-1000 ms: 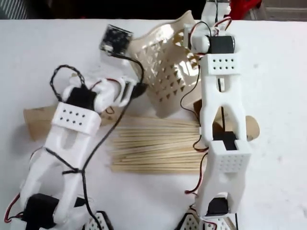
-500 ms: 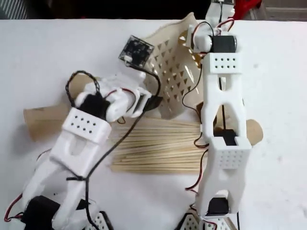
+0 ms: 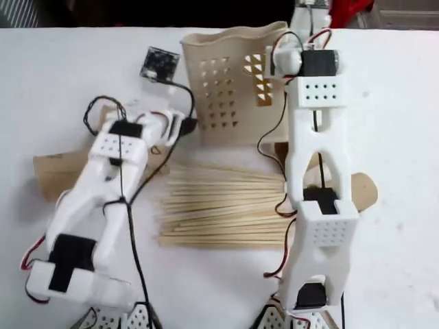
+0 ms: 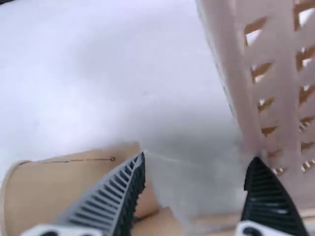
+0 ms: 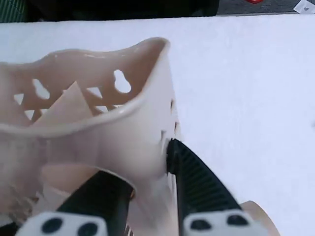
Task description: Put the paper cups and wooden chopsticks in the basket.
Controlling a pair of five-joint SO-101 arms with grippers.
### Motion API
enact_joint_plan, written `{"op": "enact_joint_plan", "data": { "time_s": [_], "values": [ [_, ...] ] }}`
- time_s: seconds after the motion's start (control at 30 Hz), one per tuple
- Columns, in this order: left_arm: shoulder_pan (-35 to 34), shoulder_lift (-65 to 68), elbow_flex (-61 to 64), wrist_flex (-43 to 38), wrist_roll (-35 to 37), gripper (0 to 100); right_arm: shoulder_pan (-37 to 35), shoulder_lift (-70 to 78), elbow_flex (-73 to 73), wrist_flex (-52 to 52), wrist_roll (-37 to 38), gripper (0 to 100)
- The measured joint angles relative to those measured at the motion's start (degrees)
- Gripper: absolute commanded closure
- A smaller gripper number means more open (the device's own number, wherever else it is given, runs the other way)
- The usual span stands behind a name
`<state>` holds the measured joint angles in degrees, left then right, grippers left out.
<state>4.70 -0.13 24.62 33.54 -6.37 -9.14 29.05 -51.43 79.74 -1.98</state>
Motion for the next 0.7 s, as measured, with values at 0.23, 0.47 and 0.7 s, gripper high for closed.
{"op": "enact_joint_plan", "data": {
  "time_s": [0.23,0.47,0.7],
  "values": [
    [-1.8,2.6,-4.7,0.0,0.0,68,-0.6,-0.5,-0.1,6.5,1.8,98.2],
    [-1.9,2.6,-4.9,0.0,0.0,68,-1.8,-0.5,-0.1,12.0,1.8,98.2],
    [-4.6,2.6,-5.6,0.0,0.0,68,-3.9,-0.6,-0.4,12.6,1.8,98.2]
  ]
}}
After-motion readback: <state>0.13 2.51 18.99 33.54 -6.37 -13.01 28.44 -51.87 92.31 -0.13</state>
